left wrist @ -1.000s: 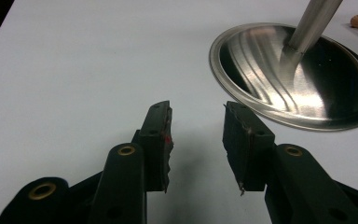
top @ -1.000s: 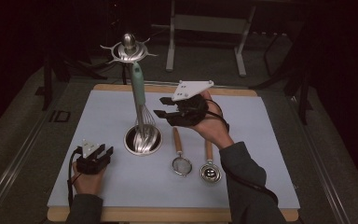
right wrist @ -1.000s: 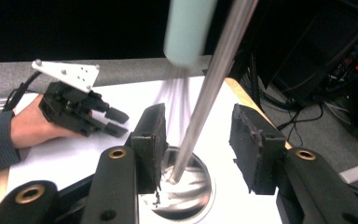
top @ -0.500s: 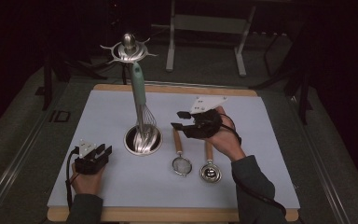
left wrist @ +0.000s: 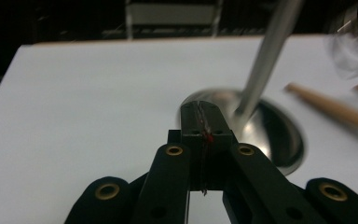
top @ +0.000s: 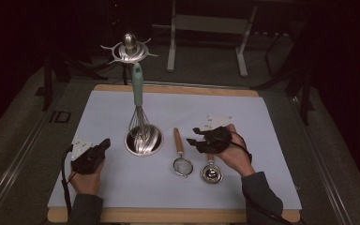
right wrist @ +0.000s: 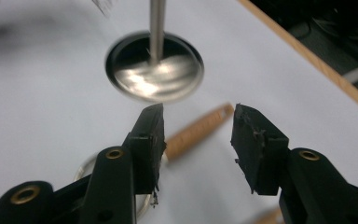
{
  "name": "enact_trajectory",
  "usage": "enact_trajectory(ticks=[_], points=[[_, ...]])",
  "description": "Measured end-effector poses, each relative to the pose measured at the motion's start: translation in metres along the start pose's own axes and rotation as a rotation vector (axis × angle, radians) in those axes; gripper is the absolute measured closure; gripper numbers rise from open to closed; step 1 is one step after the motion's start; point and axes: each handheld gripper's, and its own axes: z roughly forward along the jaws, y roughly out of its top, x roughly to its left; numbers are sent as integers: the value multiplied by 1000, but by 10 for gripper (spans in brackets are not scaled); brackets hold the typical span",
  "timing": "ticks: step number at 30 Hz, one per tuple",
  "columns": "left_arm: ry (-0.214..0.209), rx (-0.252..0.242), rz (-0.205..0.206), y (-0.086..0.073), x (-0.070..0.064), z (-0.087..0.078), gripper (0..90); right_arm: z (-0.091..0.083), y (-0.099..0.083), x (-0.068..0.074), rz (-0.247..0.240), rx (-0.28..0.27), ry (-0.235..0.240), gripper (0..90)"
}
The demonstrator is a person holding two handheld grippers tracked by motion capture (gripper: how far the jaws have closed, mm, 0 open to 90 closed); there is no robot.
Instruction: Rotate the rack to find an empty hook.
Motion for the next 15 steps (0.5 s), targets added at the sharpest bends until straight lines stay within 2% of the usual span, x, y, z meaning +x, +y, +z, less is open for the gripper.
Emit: enact_trajectory(ticks=[11, 15], points=[[-84, -177, -8, 38, -12, -9, 900, 12, -54, 4, 63, 76, -37, 526], [-111, -239, -29, 49, -14, -12, 900, 12, -67, 3, 108, 56, -36, 527]])
